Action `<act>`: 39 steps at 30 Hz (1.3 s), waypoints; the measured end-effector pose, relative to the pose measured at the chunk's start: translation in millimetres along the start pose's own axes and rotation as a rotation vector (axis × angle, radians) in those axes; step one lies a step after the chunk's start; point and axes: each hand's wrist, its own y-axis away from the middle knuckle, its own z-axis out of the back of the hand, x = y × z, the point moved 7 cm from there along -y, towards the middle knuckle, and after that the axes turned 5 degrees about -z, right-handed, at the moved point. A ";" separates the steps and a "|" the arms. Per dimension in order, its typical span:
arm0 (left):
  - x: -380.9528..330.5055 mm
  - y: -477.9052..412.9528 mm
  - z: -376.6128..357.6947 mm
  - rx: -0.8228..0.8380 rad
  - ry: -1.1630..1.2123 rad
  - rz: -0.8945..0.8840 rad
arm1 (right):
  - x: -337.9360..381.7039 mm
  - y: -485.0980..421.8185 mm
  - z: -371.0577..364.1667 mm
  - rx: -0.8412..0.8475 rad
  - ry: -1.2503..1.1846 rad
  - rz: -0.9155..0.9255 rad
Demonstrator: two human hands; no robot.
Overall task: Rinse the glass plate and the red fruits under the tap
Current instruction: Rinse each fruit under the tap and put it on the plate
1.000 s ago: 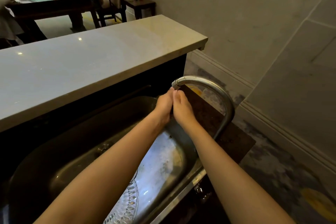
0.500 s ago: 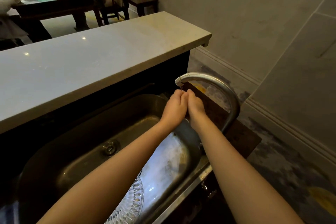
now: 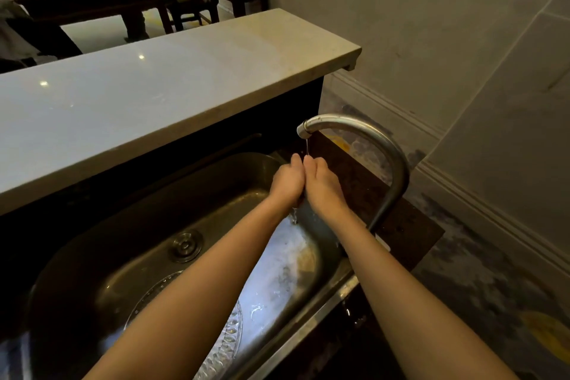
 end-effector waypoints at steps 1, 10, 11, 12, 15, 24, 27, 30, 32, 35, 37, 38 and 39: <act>5.0 -0.5 -5.5 0.104 0.203 0.111 | 1.9 4.6 -1.1 0.003 0.020 0.100; -7.9 3.6 8.6 -0.015 -0.187 -0.064 | 10.3 4.0 1.6 -0.018 0.035 0.255; -11.8 4.1 10.0 -0.040 -0.272 -0.124 | 10.4 2.4 1.6 -0.024 0.014 0.221; -15.4 4.5 11.6 -0.065 -0.346 -0.184 | 9.3 -0.9 2.0 -0.029 0.002 0.166; -26.6 9.9 12.0 -0.172 -0.493 -0.409 | 0.7 -17.0 6.3 -0.011 -0.022 -0.070; -1.8 -3.7 -2.0 0.038 0.020 -0.037 | -6.7 -6.1 7.6 0.041 -0.353 0.025; 5.2 0.9 -13.1 0.191 0.268 0.071 | -6.1 -2.1 10.6 0.052 -0.455 0.023; 6.8 4.5 -10.0 0.066 0.227 -0.049 | -2.0 -1.9 8.0 0.091 -0.368 0.001; 8.3 6.6 -7.4 -0.009 0.196 -0.099 | 1.8 -2.4 8.1 0.074 -0.269 0.054; 10.6 11.4 -7.9 -0.016 0.223 -0.083 | 0.1 -1.3 8.9 -0.031 -0.295 0.032; 10.2 11.0 -6.8 0.005 0.225 -0.070 | -2.9 2.3 5.9 -0.067 -0.331 -0.013; 9.0 11.0 -6.4 0.035 0.255 -0.062 | -4.7 4.8 2.8 -0.050 -0.340 -0.045; 7.8 11.7 -6.9 0.078 0.319 -0.042 | -6.9 6.2 0.1 -0.025 -0.338 -0.079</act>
